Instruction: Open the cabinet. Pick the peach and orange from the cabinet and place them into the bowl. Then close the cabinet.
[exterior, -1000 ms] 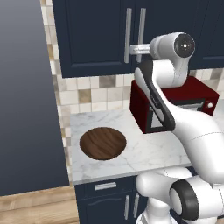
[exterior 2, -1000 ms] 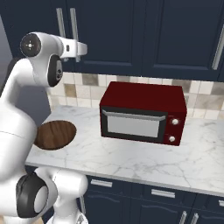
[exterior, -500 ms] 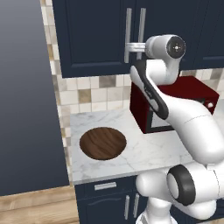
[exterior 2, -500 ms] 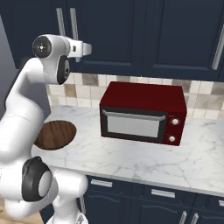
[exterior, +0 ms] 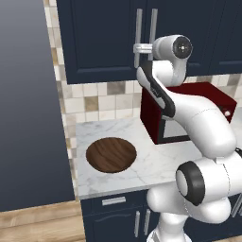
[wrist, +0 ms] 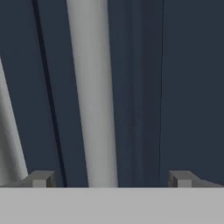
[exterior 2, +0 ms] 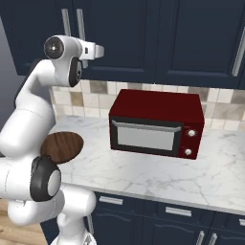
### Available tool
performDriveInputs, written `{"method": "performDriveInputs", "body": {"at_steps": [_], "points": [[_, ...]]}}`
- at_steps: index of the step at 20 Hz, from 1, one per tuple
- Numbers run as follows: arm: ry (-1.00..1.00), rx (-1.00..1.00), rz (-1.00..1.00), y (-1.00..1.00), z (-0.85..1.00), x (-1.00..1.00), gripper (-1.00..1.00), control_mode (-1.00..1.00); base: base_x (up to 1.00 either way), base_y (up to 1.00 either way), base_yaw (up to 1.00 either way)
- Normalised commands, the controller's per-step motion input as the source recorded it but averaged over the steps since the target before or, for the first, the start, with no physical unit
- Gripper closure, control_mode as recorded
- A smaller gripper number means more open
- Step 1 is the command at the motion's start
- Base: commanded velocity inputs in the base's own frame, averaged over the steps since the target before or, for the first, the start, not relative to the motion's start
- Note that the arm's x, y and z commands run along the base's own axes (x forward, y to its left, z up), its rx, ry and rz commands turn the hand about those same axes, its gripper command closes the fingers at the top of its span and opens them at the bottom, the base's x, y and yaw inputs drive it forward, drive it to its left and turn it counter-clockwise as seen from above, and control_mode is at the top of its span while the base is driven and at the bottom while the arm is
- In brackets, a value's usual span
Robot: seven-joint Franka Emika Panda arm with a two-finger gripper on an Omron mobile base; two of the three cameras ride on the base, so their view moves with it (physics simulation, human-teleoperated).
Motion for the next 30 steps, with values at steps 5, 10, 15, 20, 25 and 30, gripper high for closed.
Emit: {"method": "performDriveInputs", "body": {"at_steps": [5,10,15,20,25,30], "points": [[0.01,0.0,0.0,0.0,-0.01,0.26,-1.0,-1.0,0.0,0.0,0.0],[0.02,0.0,0.0,0.0,-0.04,0.25,-1.0,-1.0,0.0,0.0,0.0],[0.01,0.0,0.0,0.0,0.0,0.02,1.0,-1.0,0.0,0.0,0.0],[0.0,0.0,0.0,0.0,0.0,0.0,1.0,-1.0,0.0,0.0,0.0],[0.0,0.0,0.0,0.0,0.0,-0.05,1.0,-1.0,0.0,0.0,0.0],[-0.05,0.0,0.02,-0.01,0.0,-0.34,1.0,-1.0,0.0,0.0,0.0]]}}
